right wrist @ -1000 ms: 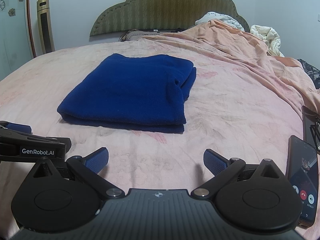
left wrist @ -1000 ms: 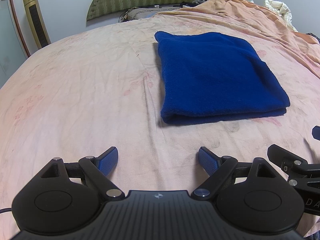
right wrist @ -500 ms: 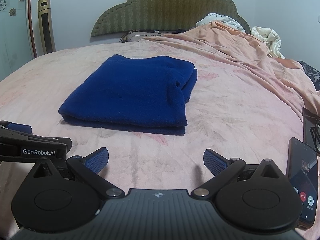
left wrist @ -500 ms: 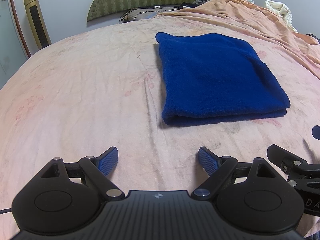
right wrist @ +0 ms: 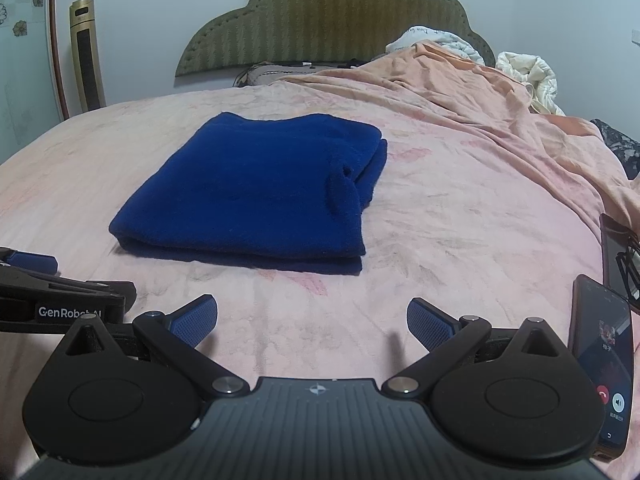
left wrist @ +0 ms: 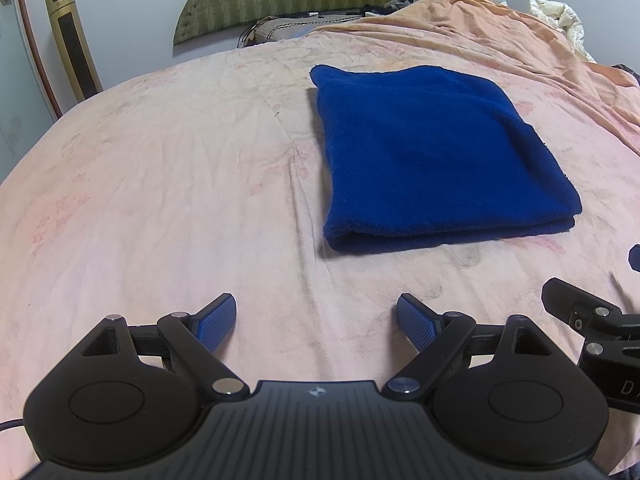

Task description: Fold small clothes

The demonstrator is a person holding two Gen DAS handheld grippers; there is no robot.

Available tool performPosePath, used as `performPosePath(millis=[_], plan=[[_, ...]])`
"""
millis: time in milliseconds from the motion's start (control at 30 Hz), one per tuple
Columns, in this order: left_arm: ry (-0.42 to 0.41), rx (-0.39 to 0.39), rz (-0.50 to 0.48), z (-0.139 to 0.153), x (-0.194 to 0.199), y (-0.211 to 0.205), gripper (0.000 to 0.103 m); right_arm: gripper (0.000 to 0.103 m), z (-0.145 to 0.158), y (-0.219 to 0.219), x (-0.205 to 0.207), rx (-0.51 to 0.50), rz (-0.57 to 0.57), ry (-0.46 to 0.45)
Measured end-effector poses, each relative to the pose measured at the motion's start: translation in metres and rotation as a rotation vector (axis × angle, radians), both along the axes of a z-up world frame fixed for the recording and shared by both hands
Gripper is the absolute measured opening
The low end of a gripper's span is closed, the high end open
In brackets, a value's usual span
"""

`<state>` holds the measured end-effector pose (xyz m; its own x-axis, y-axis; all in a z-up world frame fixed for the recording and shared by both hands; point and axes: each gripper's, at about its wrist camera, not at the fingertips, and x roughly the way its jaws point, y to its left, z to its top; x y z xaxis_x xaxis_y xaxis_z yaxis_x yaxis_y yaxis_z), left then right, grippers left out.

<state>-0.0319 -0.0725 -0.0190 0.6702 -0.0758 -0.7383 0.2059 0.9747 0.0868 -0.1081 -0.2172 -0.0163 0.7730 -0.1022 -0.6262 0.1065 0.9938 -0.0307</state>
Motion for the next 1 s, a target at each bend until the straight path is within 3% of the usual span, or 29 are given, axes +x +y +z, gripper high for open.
performPosePath(millis=[1000], plan=[[0.003, -0.002, 0.005, -0.0045, 0.0015, -0.0025, 0.088, 0.102, -0.0029, -0.0059, -0.0002, 0.023, -0.01, -0.005]])
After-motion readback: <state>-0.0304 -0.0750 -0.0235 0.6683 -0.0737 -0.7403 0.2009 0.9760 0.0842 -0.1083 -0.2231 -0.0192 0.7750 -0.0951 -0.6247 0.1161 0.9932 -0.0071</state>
